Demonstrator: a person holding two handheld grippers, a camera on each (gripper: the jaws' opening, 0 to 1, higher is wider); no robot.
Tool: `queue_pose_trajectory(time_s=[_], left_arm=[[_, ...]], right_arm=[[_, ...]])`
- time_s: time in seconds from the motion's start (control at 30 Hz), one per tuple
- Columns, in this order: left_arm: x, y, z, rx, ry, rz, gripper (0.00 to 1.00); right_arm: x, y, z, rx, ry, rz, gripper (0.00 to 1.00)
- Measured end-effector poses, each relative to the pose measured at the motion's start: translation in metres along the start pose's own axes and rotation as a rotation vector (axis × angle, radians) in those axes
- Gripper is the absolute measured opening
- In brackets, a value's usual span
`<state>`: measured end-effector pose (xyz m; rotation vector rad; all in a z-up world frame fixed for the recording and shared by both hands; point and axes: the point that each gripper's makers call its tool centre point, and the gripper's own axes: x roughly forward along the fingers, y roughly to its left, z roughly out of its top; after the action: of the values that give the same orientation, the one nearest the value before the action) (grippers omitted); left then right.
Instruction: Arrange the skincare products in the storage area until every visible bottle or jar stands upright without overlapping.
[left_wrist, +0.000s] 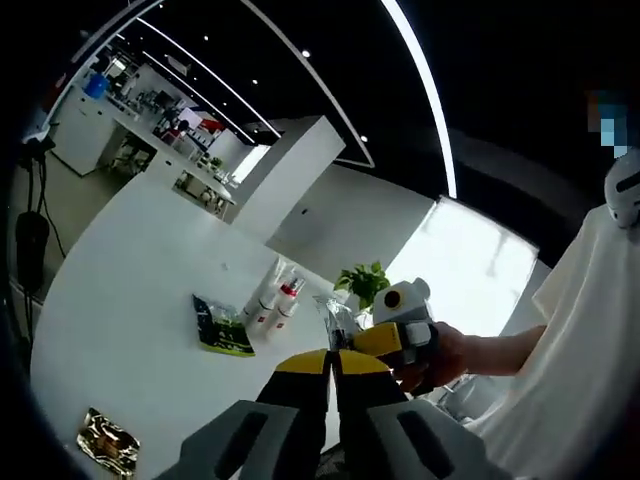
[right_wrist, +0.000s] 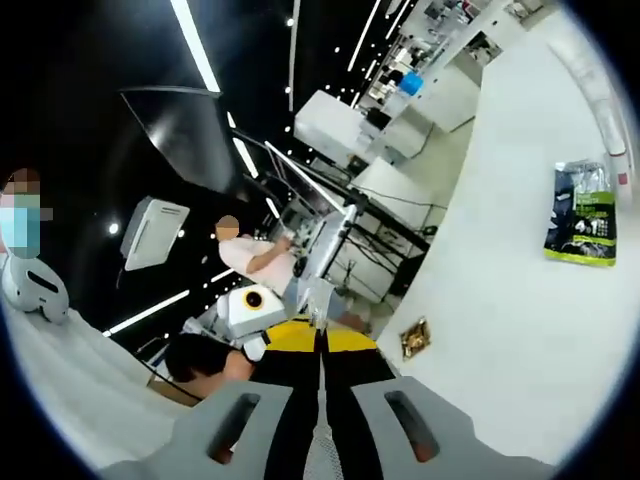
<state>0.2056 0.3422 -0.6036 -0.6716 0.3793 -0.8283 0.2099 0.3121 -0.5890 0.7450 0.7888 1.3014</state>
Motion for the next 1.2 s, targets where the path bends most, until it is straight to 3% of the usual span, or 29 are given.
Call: queue_pose_trajectory(time_s=[0.13,0.2,0.33,0.5,0.53,0.6,0.67,0.73,0.83,1.0,1.07,1.2], left_arm=[[0.001,-0.002,0.004,-0.040,-0.024,-0.018,0.11],[0.000,-0.008,-0.001,-0.014,0.013,-0.056,0.04],[-0.002,-0.006,0.001,-0.019,0.003,-0.050,0.00],[-0.005,0.002,0.005,-0.048,-0.024,-0.033,0.00],[-0.005,0.005,0.007,-0.068,-0.033,-0.018,0.00],[-0.006,0.009,0.009,-0.110,-0.046,-0.008,0.00],[-0.007,0.013,0.012,-0.152,-0.061,0.002,0.00],[-0.006,0.019,0.008,-0.178,-0.041,0.024,0.00],[-0.002,0.020,0.004,-0.196,-0.012,0.023,0.00],[0.004,0.018,-0.010,-0.175,0.066,0.035,0.00],[0.005,0.016,-0.014,-0.164,0.089,0.031,0.00],[0.003,0.017,-0.014,-0.167,0.087,0.035,0.00]], right_arm=[[0.002,0.003,-0.006,-0.015,0.030,0.005,0.00],[0.004,0.004,-0.009,-0.024,0.038,0.006,0.00],[0.008,0.003,-0.010,-0.054,0.037,-0.025,0.00],[0.007,-0.023,-0.002,-0.250,0.042,-0.210,0.15],[0.005,-0.026,0.004,-0.349,0.048,-0.264,0.25],[0.005,-0.028,0.006,-0.593,0.141,-0.338,0.39],[0.006,-0.030,0.003,-0.774,0.247,-0.383,0.51],[0.009,-0.031,-0.001,-0.934,0.354,-0.404,0.59],[0.021,-0.021,-0.001,-1.152,0.460,-0.401,0.63],[0.034,-0.019,-0.012,-1.369,0.640,-0.373,0.61],[0.036,-0.022,-0.021,-1.375,0.691,-0.353,0.58],[0.036,-0.036,-0.028,-1.391,0.769,-0.385,0.53]])
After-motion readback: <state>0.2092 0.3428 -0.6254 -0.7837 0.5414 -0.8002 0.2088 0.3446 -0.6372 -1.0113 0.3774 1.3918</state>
